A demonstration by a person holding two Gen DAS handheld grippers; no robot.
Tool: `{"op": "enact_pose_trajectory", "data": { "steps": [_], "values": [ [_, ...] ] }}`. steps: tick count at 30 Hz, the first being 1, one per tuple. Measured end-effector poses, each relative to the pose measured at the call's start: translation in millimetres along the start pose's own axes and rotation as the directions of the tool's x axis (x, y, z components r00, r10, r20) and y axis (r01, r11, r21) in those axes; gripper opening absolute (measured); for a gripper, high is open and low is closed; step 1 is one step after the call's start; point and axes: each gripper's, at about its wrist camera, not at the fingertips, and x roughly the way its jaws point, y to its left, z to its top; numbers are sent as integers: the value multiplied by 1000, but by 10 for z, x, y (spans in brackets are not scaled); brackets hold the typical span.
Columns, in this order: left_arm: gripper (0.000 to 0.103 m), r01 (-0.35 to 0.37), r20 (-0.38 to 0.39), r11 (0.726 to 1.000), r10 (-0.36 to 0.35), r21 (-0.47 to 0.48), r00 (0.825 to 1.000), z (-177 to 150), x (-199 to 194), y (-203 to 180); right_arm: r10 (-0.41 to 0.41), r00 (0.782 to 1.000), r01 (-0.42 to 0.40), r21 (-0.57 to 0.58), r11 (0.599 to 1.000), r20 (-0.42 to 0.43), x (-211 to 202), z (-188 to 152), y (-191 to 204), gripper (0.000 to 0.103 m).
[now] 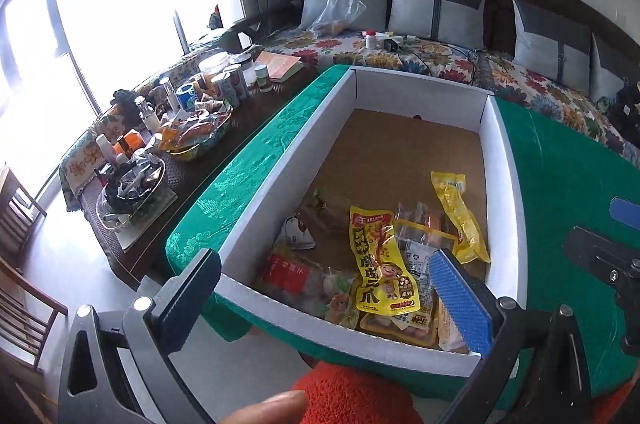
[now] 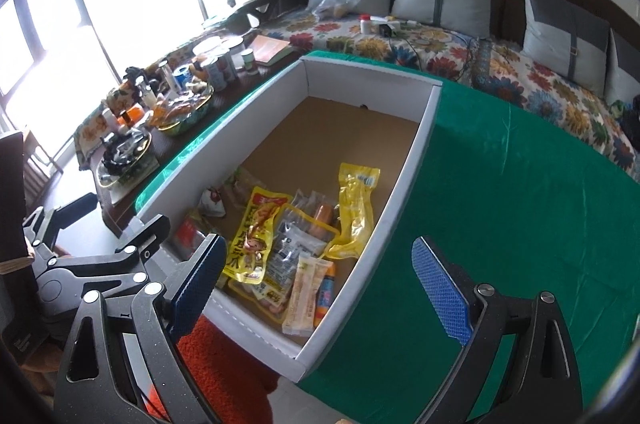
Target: Organize snacks
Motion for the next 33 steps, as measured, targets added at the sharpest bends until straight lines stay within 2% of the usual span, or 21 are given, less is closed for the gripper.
{"op": "enact_pose_trajectory", "data": {
  "steps": [7, 12, 20, 33],
  "values": [
    [103, -17, -11, 999, 17, -31, 1000, 28, 13, 134, -46, 999, 46, -76, 996, 3, 24, 18, 182, 96],
    [103, -59, 7, 998, 60, -37, 998, 26, -20, 155, -66, 998, 66, -95, 993, -2, 52, 45, 249, 96],
    [103, -22, 11, 997, 23, -72, 1000, 62, -45, 195, -74, 997, 72, -109, 991, -14, 90, 49, 287, 96],
    [103, -29, 3, 996, 29, -79, 1000, 77, -8, 247, -63, 996, 56, -103, 993, -61, 172, 42, 297, 96]
  ]
}}
